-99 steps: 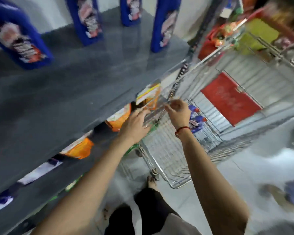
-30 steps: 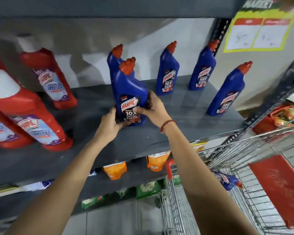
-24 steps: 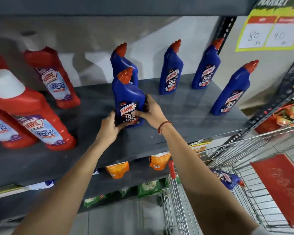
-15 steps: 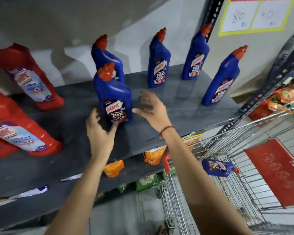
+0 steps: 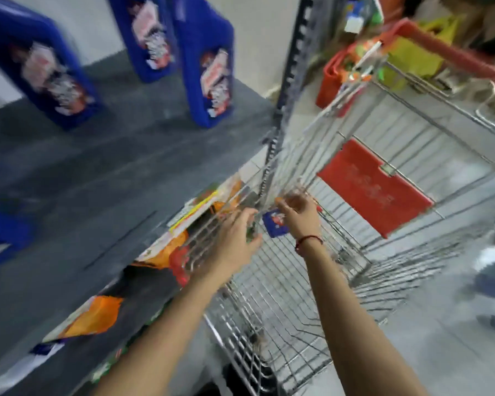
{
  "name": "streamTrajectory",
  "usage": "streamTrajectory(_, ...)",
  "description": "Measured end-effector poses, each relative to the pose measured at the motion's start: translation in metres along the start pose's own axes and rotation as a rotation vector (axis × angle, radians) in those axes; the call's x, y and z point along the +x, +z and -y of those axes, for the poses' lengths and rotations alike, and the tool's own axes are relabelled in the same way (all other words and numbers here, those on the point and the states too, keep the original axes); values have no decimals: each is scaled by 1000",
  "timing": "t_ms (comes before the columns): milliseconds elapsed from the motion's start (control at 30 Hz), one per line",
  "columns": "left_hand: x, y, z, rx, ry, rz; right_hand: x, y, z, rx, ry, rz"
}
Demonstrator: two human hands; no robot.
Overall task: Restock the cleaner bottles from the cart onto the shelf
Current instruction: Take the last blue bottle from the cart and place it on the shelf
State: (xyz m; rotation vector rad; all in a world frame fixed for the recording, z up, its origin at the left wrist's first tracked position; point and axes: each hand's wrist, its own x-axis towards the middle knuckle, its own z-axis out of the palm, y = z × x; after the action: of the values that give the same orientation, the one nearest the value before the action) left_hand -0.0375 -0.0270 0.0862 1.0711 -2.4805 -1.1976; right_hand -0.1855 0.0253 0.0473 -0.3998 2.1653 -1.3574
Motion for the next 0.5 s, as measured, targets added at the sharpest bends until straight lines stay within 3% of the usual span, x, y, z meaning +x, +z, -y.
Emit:
streamTrajectory(133, 64, 63, 25, 179, -45, 256, 47, -3, -73, -78, 278, -10)
streamTrajectory(300, 139, 137, 71, 342, -72, 506, 97, 7, -150, 71, 542, 30)
streamTrajectory(400, 170, 176, 94, 350, -69, 575, 125, 15, -184, 178, 675, 84)
streamTrajectory(500, 182, 196, 100, 385, -36, 581, 140, 21, -204, 234, 710, -41)
